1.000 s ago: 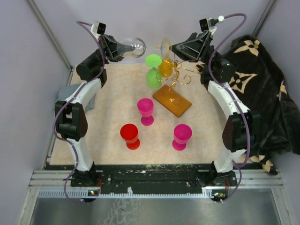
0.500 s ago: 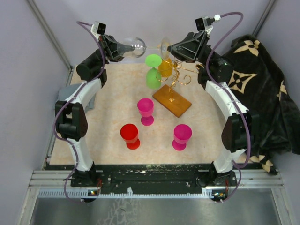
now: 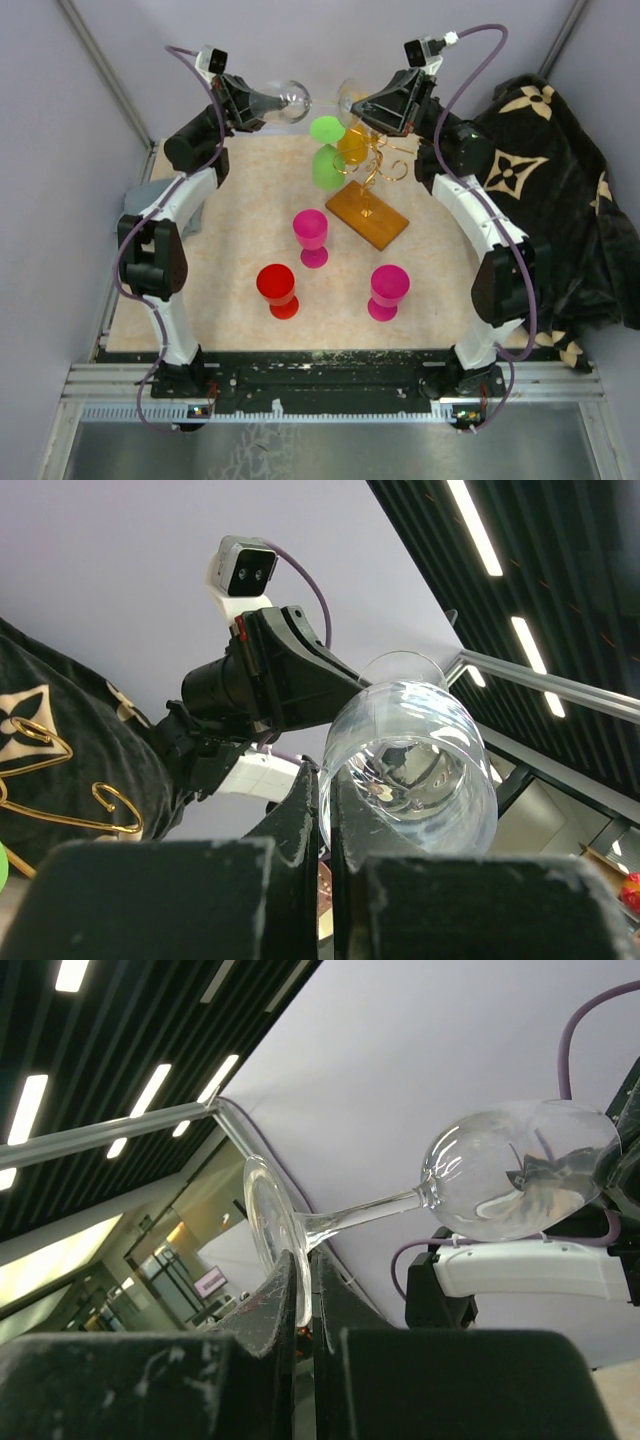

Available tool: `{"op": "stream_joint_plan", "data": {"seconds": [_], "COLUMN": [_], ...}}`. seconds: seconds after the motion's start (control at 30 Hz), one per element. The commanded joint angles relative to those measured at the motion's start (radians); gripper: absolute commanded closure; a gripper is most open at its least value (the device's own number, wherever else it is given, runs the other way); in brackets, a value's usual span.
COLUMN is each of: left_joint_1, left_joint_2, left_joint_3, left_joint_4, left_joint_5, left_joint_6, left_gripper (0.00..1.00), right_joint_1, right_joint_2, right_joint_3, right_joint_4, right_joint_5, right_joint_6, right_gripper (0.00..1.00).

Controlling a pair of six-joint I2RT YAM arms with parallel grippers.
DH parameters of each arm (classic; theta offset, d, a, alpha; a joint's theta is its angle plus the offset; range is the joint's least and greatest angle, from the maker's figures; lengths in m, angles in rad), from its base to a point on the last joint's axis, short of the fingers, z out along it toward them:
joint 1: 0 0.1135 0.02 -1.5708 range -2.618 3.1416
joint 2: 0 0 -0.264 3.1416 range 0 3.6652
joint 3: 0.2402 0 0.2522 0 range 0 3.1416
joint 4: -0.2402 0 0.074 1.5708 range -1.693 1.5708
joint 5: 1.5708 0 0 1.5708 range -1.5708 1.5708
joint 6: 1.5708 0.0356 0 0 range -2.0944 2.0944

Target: Place the wine glass upside down on the wine glass rack

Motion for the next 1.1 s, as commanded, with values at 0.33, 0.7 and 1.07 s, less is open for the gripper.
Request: {"op": "stream_joint_plan", "data": {"seconds": [0.33,0.7,1.07], "left_joint_1": [0.038,0.095,0.096], "left_joint_2": [-0.061,-0.093,-0.098], "left_joint_3": [-0.113,-0.203,-0.197], "left_joint_4": [0.115,0.13,0.115], "left_joint_5": [-0.056,-0.018,0.023], "left_joint_6": [-0.155,-0.138,-0.12], "left_gripper": [0.59,0.6,0.66], "right_joint_1": [-0.013,-0.167,-0.244], "right_joint_2": [-0.09,-0.105,-0.116], "right_joint_3": [0.07,0.127,0.313], "right_joint_4": [-0.054,-0.215,-0.887], "right_joint_5": [0.001,-0.02,-0.03], "right_joint_6": [-0.08,-0.195,-0.789], "right_gripper": [1.0,1.0,1.0]}}
